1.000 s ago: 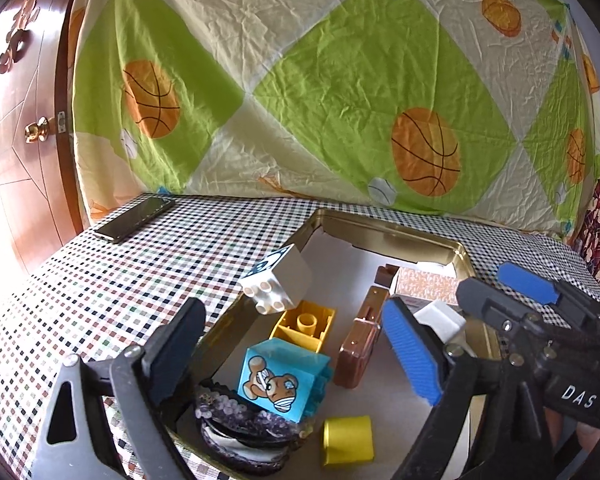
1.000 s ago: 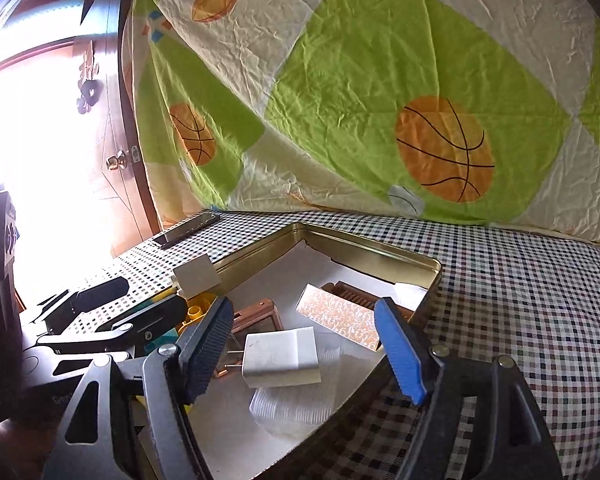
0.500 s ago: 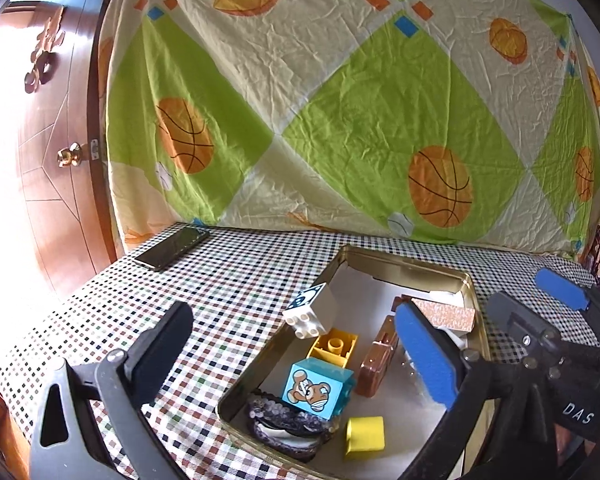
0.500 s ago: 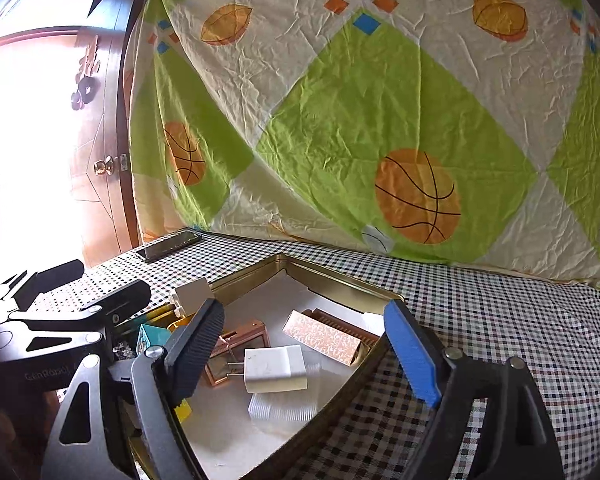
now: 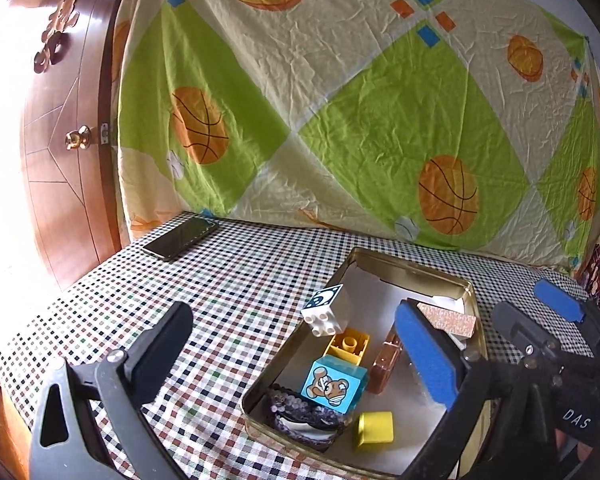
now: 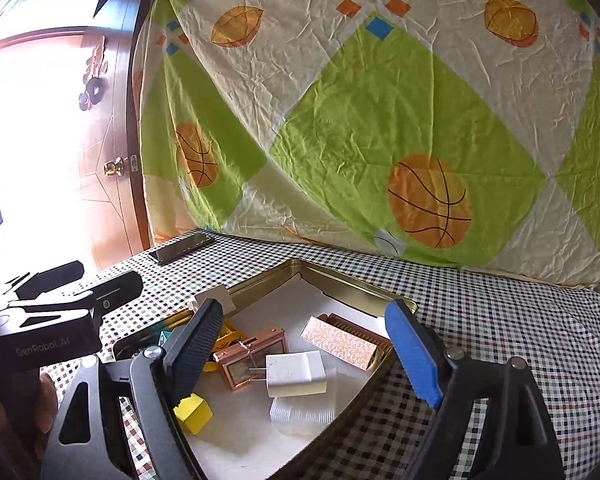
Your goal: Organize rigid objects
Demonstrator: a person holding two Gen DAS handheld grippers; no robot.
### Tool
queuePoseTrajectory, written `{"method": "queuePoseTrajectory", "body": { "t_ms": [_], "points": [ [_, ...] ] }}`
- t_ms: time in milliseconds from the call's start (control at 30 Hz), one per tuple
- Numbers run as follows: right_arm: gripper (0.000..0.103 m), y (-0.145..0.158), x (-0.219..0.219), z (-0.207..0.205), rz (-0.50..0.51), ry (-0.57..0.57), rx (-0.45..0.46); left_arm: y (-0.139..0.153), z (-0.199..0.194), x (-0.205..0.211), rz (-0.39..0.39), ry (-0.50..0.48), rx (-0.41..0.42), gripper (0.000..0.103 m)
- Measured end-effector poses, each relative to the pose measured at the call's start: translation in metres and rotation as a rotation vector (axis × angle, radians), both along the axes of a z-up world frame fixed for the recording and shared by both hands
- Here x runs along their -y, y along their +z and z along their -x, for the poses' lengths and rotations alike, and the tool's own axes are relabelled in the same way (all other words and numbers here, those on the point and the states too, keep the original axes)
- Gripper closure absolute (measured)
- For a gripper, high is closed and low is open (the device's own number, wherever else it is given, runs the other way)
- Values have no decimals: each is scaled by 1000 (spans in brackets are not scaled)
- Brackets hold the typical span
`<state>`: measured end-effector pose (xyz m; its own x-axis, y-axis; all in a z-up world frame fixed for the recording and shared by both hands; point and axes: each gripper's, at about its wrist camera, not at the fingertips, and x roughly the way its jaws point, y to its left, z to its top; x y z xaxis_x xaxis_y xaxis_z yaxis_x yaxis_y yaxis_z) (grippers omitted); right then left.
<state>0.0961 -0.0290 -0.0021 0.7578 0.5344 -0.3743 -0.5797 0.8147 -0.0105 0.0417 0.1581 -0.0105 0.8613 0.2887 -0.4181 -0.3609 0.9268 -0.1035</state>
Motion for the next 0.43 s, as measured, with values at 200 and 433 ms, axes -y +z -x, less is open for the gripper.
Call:
{"method": "queuePoseTrajectory", "body": {
  "t_ms": [200,433],
  "points": [
    [18,-1,-4,4,16,16,9,-6,-3,2,-22,6,-16,0],
    [18,-1,-4,5,16,20,8,-5,-3,9,-55,4,-16,0]
  ]
}}
